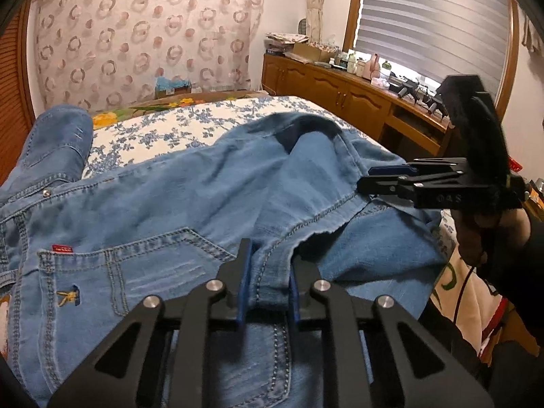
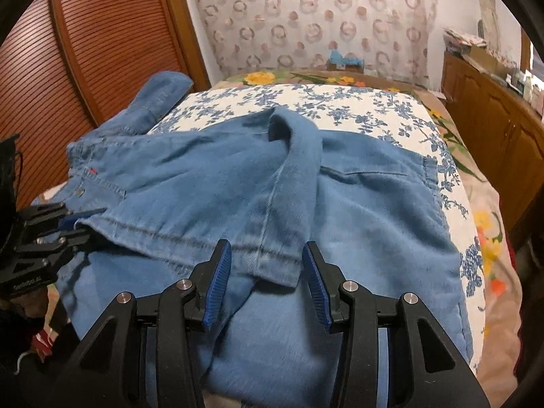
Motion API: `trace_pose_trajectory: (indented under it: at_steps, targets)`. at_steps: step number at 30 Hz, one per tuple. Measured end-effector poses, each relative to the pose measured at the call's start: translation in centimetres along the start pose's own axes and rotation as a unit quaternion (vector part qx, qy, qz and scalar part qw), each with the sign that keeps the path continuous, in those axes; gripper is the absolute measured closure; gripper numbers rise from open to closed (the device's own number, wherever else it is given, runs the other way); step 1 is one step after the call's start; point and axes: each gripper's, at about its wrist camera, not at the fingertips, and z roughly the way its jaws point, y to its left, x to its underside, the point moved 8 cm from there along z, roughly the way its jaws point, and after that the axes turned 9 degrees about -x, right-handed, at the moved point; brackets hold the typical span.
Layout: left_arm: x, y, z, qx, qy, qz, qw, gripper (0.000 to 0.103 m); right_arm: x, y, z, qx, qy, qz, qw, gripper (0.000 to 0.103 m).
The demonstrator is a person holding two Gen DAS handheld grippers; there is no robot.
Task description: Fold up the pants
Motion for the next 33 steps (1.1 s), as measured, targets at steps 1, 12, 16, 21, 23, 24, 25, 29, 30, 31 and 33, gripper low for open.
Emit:
trace_pose_trajectory:
  at_steps: [1, 12, 16, 21, 23, 24, 25, 29, 30, 31, 33]
  targets:
    - [0.0, 0.0, -0.1, 0.001, -0.001, 0.000, 1.0000, 0.088, -0.3, -0.2, 0.1, -0.001, 0.000, 0.003, 1.000, 0.059]
    - [-0.8, 0.2, -2.4, 0.005, -0.025, -0.006, 0.9997, 0.096, -2.0, 1.5, -1.0, -0.017, -0.018, -0.026, 0.999, 0.099]
    - [-1.7, 0.8, -4.6, 0.002, -0.047, -0.008, 0.9989, 0.096, -4.9, 4.0, -4.0, -0.034, -0.066, -0.054, 0.996, 0.101]
    - [-3.1, 2.5, -9.0, -0.007, -0.085, -0.019, 0.9962, 0.096, -9.7, 8.3, -6.6, -0.059, -0.107, -0.094, 0.988, 0.102]
    - [-3.4, 3.6, -11.1, -0.015, -0.098, -0.023, 0.9948, 0.097, -11.3, 10.3, -7.2, -0.068, -0.119, -0.116, 0.984, 0.103]
    - [-3.4, 4.0, -11.8, -0.018, -0.103, -0.024, 0.9943, 0.097, -12.2, 11.7, -7.3, -0.071, -0.122, -0.131, 0.981, 0.103]
    - [-3.4, 4.7, -12.6, -0.027, -0.107, -0.024, 0.9936, 0.097, -12.7, 12.5, -7.2, -0.073, -0.123, -0.141, 0.980, 0.103]
    - [-2.7, 6.8, -13.5, -0.052, -0.104, -0.029, 0.9928, 0.097, -13.3, 15.1, -6.0, -0.080, -0.116, -0.151, 0.978, 0.103]
    - [-2.7, 7.2, -13.7, -0.055, -0.104, -0.032, 0.9926, 0.097, -13.1, 15.3, -5.5, -0.079, -0.111, -0.151, 0.979, 0.103]
    - [-2.4, 7.8, -13.8, -0.059, -0.104, -0.037, 0.9922, 0.097, -12.7, 15.4, -4.8, -0.079, -0.103, -0.150, 0.980, 0.103]
    - [-1.7, 9.1, -14.0, -0.065, -0.101, -0.050, 0.9915, 0.097, -11.6, 15.2, -3.5, -0.075, -0.086, -0.141, 0.983, 0.103]
